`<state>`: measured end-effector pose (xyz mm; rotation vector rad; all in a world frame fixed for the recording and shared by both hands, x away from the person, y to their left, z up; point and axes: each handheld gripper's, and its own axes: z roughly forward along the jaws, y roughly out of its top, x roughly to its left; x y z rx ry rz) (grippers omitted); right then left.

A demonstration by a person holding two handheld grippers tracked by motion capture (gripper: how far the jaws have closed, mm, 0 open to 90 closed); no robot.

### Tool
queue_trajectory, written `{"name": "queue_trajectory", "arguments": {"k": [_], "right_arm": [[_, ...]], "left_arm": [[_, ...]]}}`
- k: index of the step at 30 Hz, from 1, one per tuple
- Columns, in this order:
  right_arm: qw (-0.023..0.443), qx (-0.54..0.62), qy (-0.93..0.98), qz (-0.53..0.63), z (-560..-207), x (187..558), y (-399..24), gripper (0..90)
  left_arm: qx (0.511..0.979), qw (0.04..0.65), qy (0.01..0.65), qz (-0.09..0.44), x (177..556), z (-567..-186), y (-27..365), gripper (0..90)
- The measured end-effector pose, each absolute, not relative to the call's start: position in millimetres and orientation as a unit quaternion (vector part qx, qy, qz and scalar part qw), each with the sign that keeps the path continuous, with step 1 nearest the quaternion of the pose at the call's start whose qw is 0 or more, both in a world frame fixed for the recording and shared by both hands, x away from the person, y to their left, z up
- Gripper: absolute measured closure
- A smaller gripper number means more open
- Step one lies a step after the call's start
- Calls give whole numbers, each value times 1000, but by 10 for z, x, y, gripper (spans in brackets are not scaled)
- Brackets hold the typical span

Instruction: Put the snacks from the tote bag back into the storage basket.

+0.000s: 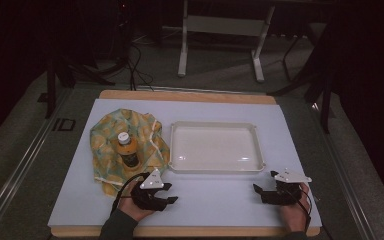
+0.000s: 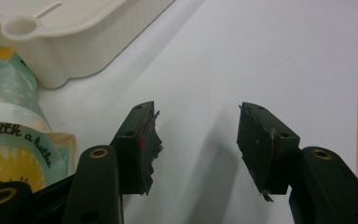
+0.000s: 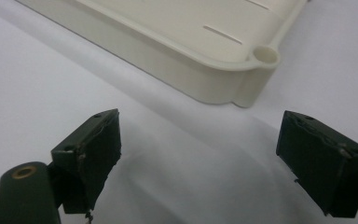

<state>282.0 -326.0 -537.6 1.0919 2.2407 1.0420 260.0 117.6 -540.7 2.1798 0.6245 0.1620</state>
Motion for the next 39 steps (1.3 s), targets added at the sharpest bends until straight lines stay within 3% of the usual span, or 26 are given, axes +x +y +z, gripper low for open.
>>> {"name": "queue_trajectory", "arguments": {"k": [13,30,39], "right_arm": [[227,373,806,399,-5366,2764,-3275,138],[236,368,799,413,-5359,2729,-3293,141],[239,366,798,415,-5360,2725,-3294,141]], "left_arm": [[877,403,250,74,2596,-5393,1160,448],[869,402,258,130,2575,-5098,1245,450],[873,397,251,132,2609,-4962,1324,453]]}}
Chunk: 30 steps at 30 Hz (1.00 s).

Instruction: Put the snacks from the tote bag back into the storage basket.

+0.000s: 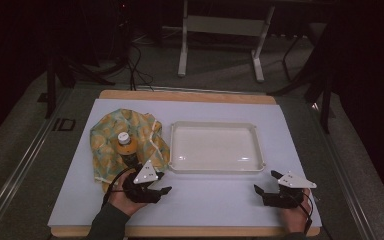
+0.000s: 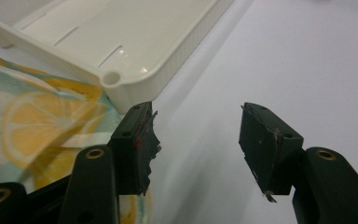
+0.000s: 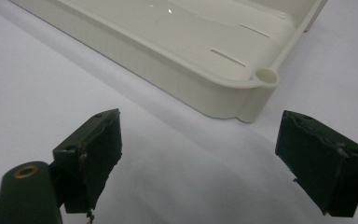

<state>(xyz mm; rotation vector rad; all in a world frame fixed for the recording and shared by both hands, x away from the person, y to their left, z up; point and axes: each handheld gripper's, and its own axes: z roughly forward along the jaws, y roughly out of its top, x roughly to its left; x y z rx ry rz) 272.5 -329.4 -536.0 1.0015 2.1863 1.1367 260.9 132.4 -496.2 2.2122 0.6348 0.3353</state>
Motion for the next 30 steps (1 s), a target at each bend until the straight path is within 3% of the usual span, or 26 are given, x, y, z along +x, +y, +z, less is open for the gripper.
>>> {"name": "queue_trajectory", "arguments": {"k": [30], "right_arm": [[234,361,801,417,-5357,2723,-3298,144]], "left_arm": [[891,365,237,129,2745,-4649,1543,466]]}}
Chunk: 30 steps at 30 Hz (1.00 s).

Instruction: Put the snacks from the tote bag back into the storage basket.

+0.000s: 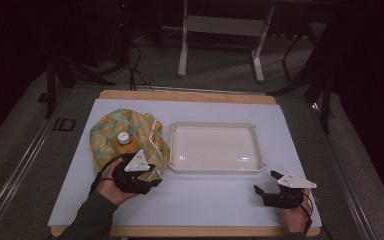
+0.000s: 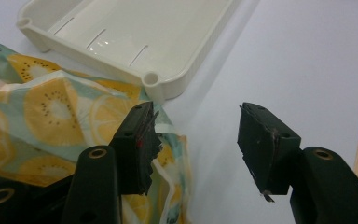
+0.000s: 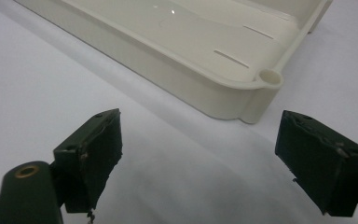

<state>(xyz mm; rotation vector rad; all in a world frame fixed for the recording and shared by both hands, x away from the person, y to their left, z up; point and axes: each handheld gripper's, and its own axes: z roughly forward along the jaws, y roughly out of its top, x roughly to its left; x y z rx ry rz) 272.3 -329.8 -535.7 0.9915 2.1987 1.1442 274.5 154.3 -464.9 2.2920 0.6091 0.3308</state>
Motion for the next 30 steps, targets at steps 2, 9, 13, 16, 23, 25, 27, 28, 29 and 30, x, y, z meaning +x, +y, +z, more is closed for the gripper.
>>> {"name": "queue_trajectory", "arguments": {"k": [2,9,13,16,23,25,27,28,29,30], "right_arm": [[233,361,801,417,-5357,2724,-3299,144],[234,359,801,417,-5358,2721,-3297,144],[233,361,800,419,-5357,2720,-3300,144],[232,362,799,422,-5357,2721,-3305,144],[232,360,799,421,-5356,2720,-3304,143],[232,360,799,422,-5356,2719,-3305,143],[232,360,799,423,-5356,2719,-3307,143],[232,360,799,423,-5356,2719,-3307,144],[232,360,799,423,-5356,2719,-3307,143],[232,360,799,423,-5356,2719,-3308,143]], "left_arm": [[894,360,235,129,2752,-4632,1559,465],[897,352,236,126,2763,-4554,1632,477],[902,342,230,126,2775,-4495,1651,478],[906,334,230,125,2781,-4448,1658,478],[912,320,224,125,2789,-4376,1674,476],[914,316,220,124,2804,-4369,1682,474],[918,308,219,121,2832,-4367,1687,474],[919,306,218,119,2843,-4366,1689,474],[921,303,216,118,2856,-4363,1693,473],[921,303,216,118,2856,-4363,1693,473]]}}
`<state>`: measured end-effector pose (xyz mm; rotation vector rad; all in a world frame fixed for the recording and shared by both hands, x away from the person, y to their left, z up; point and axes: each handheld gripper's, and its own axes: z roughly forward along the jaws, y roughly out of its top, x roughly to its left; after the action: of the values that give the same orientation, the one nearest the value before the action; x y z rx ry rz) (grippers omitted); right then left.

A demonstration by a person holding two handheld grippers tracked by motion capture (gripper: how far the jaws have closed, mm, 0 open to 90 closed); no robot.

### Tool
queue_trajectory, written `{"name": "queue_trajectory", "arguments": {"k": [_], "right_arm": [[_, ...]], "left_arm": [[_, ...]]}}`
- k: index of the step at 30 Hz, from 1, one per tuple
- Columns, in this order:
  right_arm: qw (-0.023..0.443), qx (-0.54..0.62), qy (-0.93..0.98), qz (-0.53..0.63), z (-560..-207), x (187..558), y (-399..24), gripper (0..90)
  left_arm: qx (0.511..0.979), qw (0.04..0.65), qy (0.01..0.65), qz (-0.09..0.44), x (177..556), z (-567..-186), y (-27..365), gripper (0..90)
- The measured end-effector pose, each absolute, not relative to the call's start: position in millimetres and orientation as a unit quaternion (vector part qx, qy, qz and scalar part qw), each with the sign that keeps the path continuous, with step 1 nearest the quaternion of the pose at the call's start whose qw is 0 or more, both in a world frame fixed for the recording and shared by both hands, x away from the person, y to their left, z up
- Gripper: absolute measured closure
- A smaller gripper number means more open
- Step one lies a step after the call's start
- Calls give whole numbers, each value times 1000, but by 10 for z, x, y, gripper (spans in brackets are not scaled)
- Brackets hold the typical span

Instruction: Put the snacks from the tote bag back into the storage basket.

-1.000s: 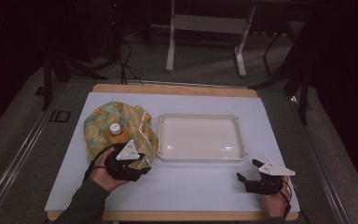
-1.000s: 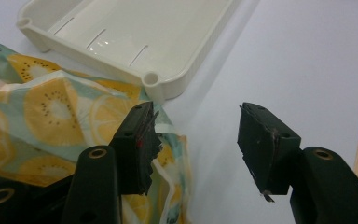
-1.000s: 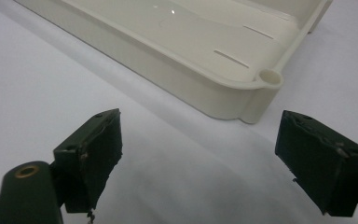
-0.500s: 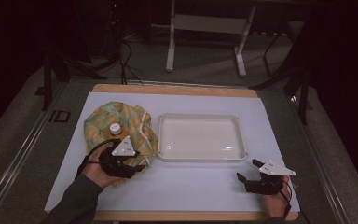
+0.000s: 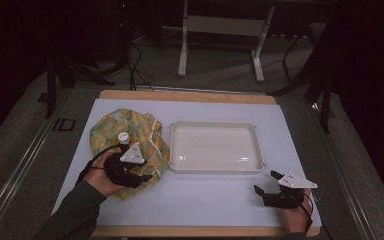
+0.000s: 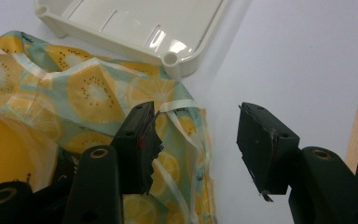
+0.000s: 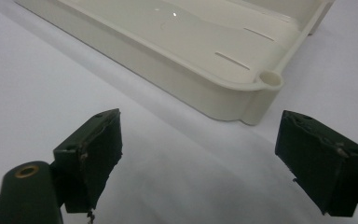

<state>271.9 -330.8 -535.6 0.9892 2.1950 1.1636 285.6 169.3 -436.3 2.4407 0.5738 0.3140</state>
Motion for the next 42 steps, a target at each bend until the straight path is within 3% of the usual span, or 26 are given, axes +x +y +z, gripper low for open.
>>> {"name": "queue_trajectory", "arguments": {"k": [42], "right_arm": [[233,358,797,428,-5354,2714,-3319,143]], "left_arm": [[948,233,180,123,3252,-3894,1538,467]]}}
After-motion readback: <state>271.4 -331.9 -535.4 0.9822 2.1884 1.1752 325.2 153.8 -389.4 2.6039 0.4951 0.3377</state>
